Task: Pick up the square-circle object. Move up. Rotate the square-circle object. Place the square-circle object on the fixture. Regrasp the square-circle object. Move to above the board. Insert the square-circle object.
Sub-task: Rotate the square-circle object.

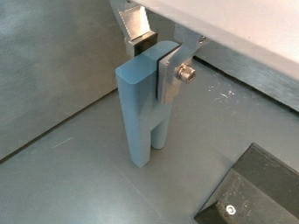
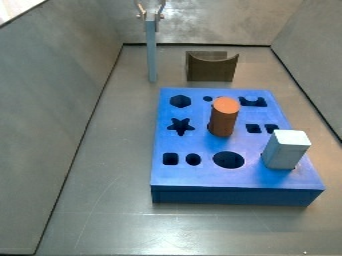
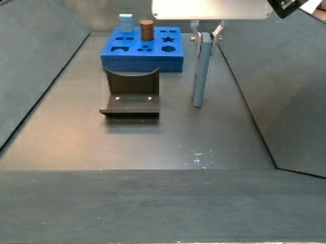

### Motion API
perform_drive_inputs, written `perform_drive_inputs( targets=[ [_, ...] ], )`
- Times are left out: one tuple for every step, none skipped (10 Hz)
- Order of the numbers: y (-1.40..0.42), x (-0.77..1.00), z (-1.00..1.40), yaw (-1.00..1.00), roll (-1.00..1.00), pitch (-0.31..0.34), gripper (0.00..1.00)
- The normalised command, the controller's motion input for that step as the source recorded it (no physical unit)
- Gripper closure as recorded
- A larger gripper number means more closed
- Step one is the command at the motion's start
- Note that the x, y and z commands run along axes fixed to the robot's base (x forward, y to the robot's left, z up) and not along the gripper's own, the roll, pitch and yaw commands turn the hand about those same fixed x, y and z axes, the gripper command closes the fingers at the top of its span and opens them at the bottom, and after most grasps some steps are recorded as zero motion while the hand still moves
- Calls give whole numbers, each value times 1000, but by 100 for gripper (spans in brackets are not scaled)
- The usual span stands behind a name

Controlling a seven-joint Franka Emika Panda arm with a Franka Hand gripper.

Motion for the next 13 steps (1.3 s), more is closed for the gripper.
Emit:
perform_drive_inputs(
  targets=[
    [16,-1,-296,-61,10,-24,100],
    [16,-1,-296,-60,10,-24,100],
    [0,0,0,-59,10,-24,0],
    [0,0,1000,-52,11,-21,0],
    [-1,-16,1000,-51,7,-5,0],
    [-2,-30,859,-44,-14,29,0],
    [-1,-26,754,-39,-27,38,0],
    [-1,-11,522,-32,-55,51,0],
    [0,0,346,-29,-75,65,0],
    [0,0,0,1000,-8,6,0],
    [3,13,-76,1000,-8,6,0],
    [-1,33,-61,1000,-7,5,0],
    [0,34,-50,1000,-7,5,0]
  ],
)
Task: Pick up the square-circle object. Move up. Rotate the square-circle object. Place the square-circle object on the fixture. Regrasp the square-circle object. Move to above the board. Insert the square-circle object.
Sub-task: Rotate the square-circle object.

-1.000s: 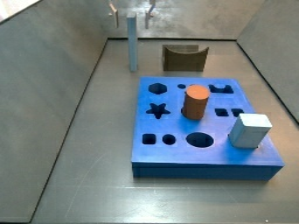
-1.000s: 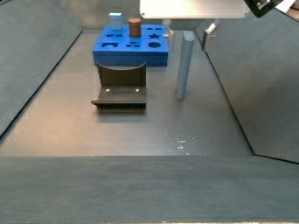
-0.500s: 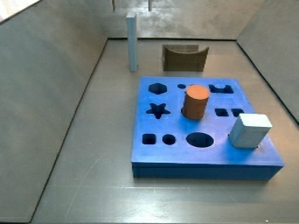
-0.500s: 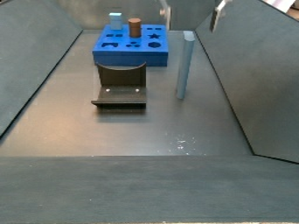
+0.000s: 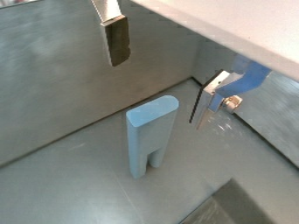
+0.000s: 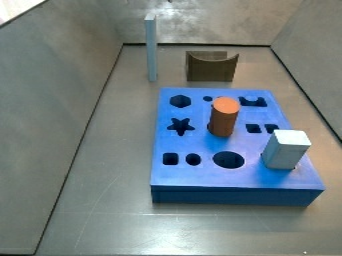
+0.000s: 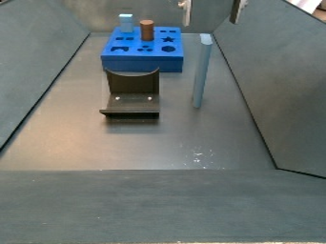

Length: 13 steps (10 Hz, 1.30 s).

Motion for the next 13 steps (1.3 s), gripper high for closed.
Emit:
perform_drive_inputs(
  targets=[
    [0,35,-46,1000,-7,5,0],
    [1,37,-41,1000,-7,5,0],
    [1,38,-39,1000,-7,5,0],
    [1,38,-36,1000,-7,5,0],
    [1,39,-34,1000,-8,5,0],
    [1,39,-33,1000,-8,5,0],
    [1,39,-32,1000,-8,5,0],
    [1,39,-32,1000,-8,5,0],
    [1,40,-32,1000,-8,5,0],
    [1,40,-31,1000,-9,6,0],
    [1,40,-31,1000,-9,6,0],
    [1,40,-31,1000,-9,6,0],
    [1,40,-31,1000,-9,6,0]
  ],
)
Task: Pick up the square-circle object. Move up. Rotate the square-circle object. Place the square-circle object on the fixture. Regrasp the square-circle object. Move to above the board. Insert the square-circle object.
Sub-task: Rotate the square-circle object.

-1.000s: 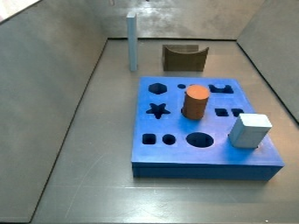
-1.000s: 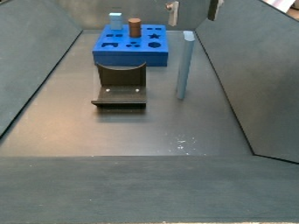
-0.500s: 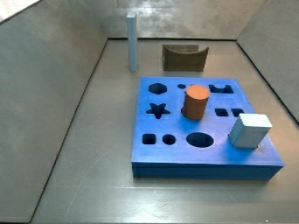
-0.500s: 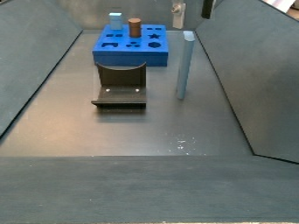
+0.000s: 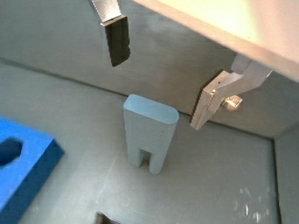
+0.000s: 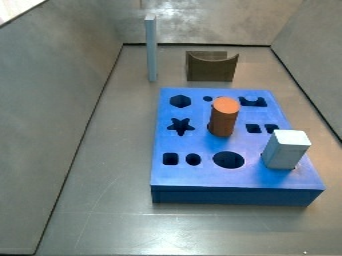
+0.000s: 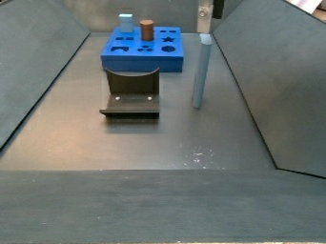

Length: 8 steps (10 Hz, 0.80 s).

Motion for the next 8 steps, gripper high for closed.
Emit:
perform_drive_inputs(
  targets=[
    [1,40,-30,1000,-10,6,0],
    [0,40,-30,1000,-10,7,0],
    [0,40,-30,1000,-11,7,0],
    [0,40,-30,1000,-11,7,0],
    [0,40,-30,1000,-12,7,0],
    [0,40,-30,1000,-12,8,0],
    [0,40,-29,1000,-12,8,0],
    [0,40,-29,1000,-13,8,0]
  ],
)
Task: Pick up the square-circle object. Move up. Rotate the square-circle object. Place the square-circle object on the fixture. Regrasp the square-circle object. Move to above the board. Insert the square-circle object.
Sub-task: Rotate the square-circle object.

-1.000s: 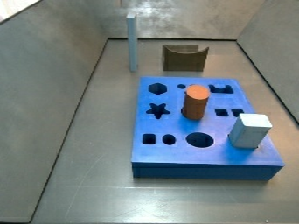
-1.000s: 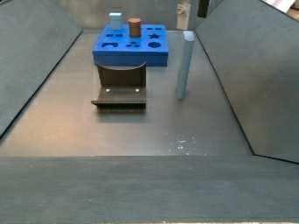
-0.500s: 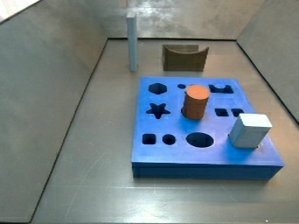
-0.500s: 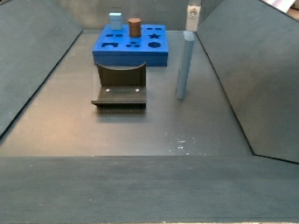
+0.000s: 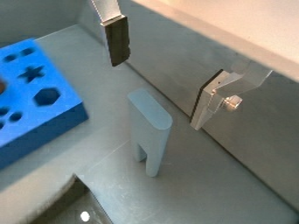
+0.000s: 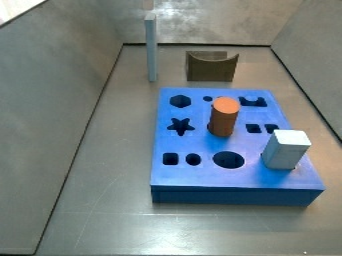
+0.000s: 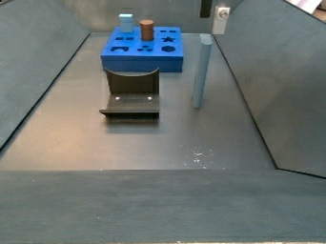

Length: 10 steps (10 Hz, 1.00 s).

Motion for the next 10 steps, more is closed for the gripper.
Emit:
perform_drive_inputs(
  targets=[
    [0,40,-29,1000,-13,9,0],
    [0,41,-29,1000,-14,9,0],
    [0,41,-29,1000,-15,9,0],
    [0,41,-28,1000,-16,10,0],
    [0,41,-28,1000,-17,11,0],
    [0,41,-28,1000,-18,11,0],
    [0,41,-28,1000,-19,12,0],
    [0,41,-28,1000,-20,13,0],
    [0,41,-27,1000,-21,13,0],
    [0,41,-27,1000,-24,15,0]
  ],
)
